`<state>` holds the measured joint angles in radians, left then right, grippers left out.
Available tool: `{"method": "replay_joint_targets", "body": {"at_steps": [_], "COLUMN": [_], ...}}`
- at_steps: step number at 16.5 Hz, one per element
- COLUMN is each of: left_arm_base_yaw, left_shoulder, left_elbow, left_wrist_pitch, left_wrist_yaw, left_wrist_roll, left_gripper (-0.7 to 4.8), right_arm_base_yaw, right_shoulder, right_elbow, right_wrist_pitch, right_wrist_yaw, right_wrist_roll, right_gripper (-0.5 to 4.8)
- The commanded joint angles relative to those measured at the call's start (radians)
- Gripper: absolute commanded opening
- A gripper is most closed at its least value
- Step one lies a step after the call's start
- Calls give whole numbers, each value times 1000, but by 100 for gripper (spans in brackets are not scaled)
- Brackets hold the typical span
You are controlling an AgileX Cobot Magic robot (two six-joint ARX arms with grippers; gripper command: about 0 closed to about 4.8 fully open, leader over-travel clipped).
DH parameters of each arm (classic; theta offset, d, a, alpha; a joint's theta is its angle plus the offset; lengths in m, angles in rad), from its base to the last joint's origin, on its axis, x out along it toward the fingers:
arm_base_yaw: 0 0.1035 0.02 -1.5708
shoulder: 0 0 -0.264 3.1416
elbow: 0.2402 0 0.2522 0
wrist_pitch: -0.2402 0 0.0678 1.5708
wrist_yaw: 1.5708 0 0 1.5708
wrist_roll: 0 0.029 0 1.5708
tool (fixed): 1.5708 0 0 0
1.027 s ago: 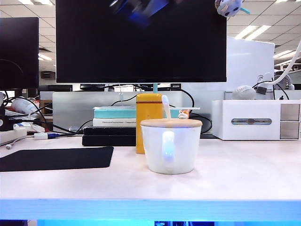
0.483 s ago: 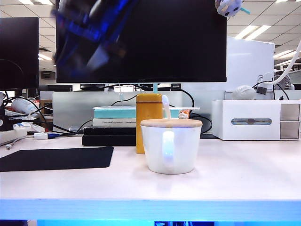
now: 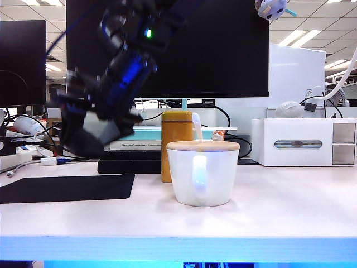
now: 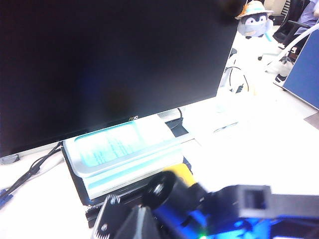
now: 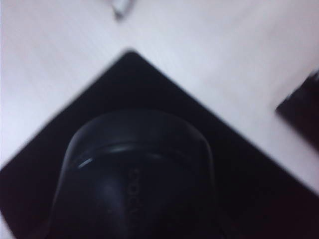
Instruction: Place the black mouse on the black mouse pad.
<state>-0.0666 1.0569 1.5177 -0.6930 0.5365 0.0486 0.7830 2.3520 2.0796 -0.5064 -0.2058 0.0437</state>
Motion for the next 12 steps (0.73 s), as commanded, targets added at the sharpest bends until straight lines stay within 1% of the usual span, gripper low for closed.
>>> {"method": "replay_joint_targets", "body": {"at_steps": [1,2,8,10,11,12], "left_arm_base_yaw": [0,0,0,0,0,0], "left_shoulder": [-2,-2,-2,-2,-2,-2], "left_elbow": [4,4,4,4,4,4], "left_wrist_pitch": [7,6,6,6,6,6], "left_wrist_yaw": [7,7,7,7,7,7], "left_wrist_roll": [-3,-3,-4,-3,-3,-3], "left_gripper": [-5,-5,-5,-5,-5,-5], "right_arm_base_yaw": [8,8,50,52,51,51], "right_shoulder": [34,42,80,92,98,100], "right_elbow": [7,7,7,7,7,7], "right_wrist_pitch": [34,41,80,78,79,80], "right_wrist_yaw": [-2,-2,7,32,40,50], "right_wrist_roll": [50,62,48,44,40,34], "right_gripper": [323,323,323,324,372,438]}}
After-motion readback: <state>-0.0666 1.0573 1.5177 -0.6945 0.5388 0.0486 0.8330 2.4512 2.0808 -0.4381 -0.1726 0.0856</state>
